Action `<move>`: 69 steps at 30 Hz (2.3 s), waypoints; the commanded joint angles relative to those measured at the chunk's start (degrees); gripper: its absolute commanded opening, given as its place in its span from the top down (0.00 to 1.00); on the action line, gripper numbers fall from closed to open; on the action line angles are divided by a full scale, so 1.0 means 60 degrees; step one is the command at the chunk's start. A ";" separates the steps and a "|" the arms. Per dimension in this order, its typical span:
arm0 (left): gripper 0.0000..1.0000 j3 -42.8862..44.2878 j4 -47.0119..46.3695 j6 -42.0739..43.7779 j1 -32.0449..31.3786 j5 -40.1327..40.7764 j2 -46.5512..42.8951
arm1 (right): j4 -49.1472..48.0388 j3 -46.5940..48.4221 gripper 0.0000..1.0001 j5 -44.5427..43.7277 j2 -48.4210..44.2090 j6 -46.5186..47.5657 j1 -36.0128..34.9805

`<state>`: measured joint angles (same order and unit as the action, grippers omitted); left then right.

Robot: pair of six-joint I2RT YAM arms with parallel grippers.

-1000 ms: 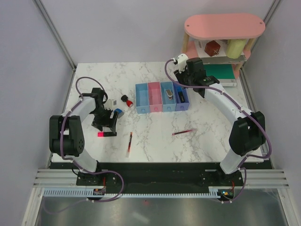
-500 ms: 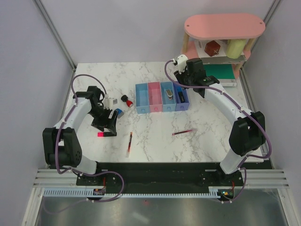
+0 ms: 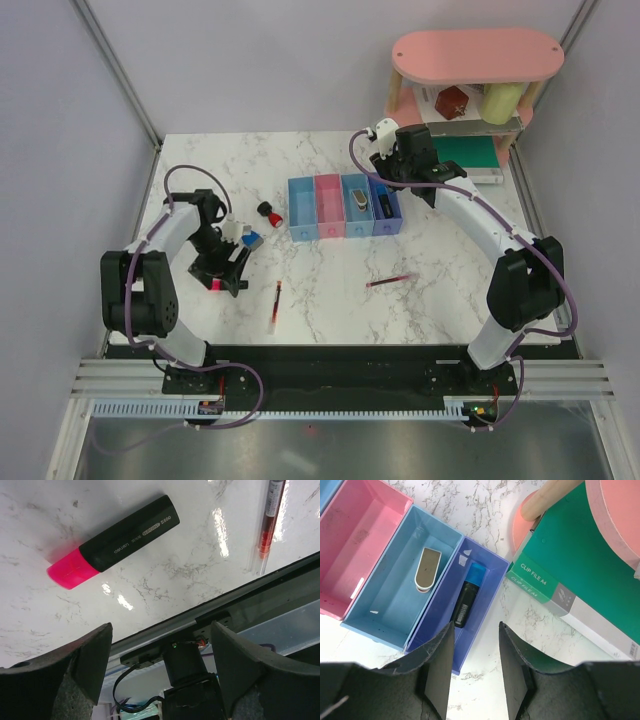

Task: Sort the stationery into containers
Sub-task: Move the pen to the center of the board.

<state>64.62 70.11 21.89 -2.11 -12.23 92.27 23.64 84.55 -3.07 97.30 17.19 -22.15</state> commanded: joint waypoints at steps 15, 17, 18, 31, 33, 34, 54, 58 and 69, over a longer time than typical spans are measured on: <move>0.10 -0.0985 -0.1312 0.0307 -0.0015 0.1040 0.1086 | 0.0001 0.0439 0.52 0.0116 -0.0161 -0.0184 0.0015; 0.09 -0.0999 -0.1750 0.0321 -0.0015 0.1261 0.1203 | 0.0001 0.0424 0.52 0.0116 -0.0147 -0.0199 0.0015; 0.09 -0.1043 -0.1898 0.0336 -0.0015 0.1537 0.1247 | 0.0001 0.0410 0.52 0.0116 -0.0161 -0.0199 0.0001; 0.09 -0.0853 -0.2895 0.0160 -0.0073 0.1731 0.1277 | 0.0001 0.0629 0.52 0.0233 0.0088 -0.0331 0.0001; 0.09 -0.0751 -0.2954 0.0160 -0.0132 0.1614 0.1292 | 0.0030 0.0673 0.52 0.0233 0.0117 -0.0346 0.0015; 0.09 -0.0721 -0.2954 0.0131 -0.0161 0.1526 0.1321 | 0.0030 0.0688 0.52 0.0219 0.0117 -0.0346 0.0001; 0.08 -0.0589 -0.4491 -0.0308 -0.1406 0.1437 0.1848 | 0.0118 0.0615 0.52 0.0233 -0.0059 -0.0433 0.0015; 0.08 -0.0429 -0.4755 -0.0352 -0.1508 0.1701 0.1936 | 0.0118 0.0527 0.52 0.0233 -0.0103 -0.0419 0.0001; 0.08 -0.0443 -0.5927 -0.0279 -0.1685 0.1950 0.1584 | 0.0147 0.0585 0.52 0.0292 -0.0073 -0.0551 0.0001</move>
<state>60.53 52.93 19.11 -11.38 1.93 101.89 24.51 86.32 -2.22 97.56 15.18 -22.15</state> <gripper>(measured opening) 0.921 0.481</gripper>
